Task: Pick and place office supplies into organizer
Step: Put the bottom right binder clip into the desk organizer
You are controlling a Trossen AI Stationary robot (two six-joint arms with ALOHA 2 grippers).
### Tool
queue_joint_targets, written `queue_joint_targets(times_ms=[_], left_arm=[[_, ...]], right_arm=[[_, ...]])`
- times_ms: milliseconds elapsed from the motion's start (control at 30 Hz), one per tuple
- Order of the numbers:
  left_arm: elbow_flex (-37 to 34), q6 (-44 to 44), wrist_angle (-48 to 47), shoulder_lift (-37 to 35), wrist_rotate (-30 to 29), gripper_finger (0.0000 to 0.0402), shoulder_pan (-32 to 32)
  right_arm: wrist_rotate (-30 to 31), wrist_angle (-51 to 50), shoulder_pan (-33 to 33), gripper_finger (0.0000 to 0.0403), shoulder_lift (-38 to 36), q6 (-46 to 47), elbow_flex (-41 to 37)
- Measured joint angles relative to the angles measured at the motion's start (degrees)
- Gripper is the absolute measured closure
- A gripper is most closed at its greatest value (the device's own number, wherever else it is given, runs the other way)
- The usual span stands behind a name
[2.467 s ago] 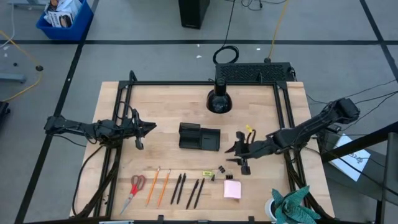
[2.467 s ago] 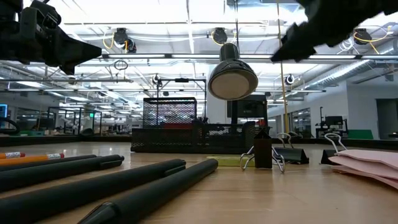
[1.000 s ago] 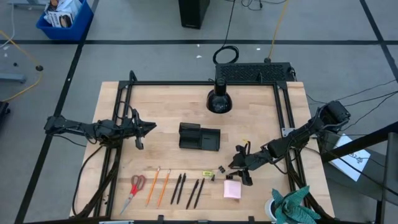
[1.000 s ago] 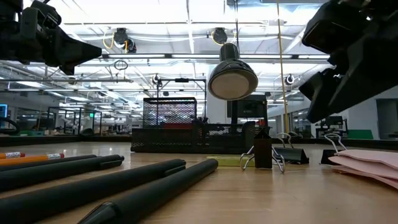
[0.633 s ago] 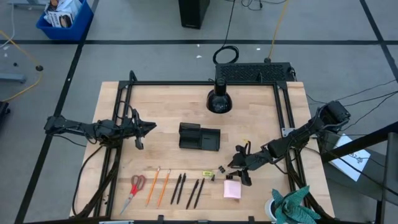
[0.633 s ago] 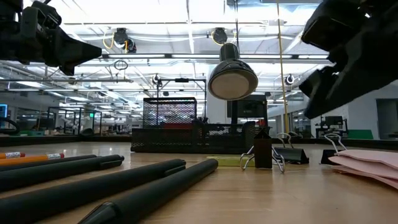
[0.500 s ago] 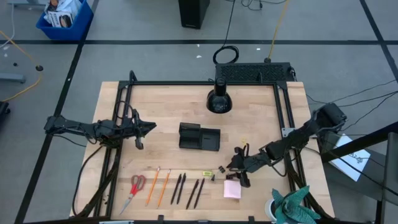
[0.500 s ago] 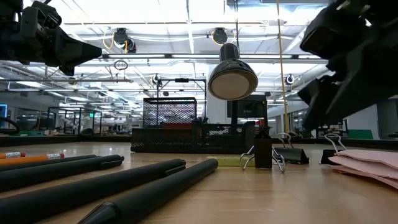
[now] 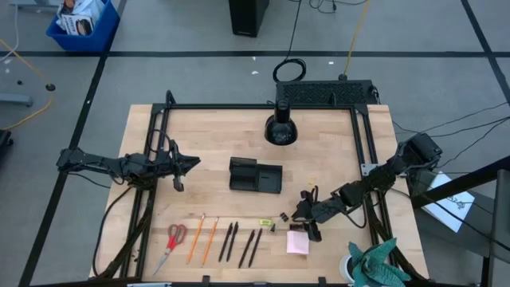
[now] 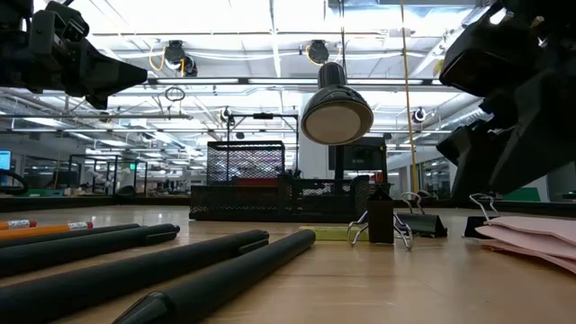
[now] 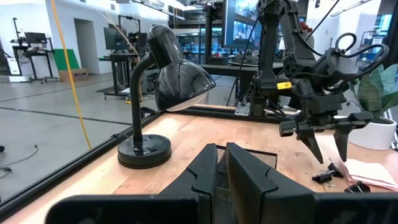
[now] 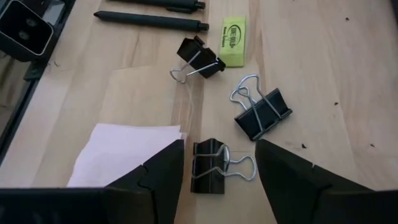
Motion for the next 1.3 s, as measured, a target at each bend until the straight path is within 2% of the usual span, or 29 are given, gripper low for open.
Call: queue_joint_targets(times_ms=[1300], left_arm=[[0.00, 0.02, 0.01, 0.00, -0.03, 0.0360, -0.01]], right_arm=[[0.07, -2.01, -0.13, 0.0306, 0.02, -5.54, 0.00]])
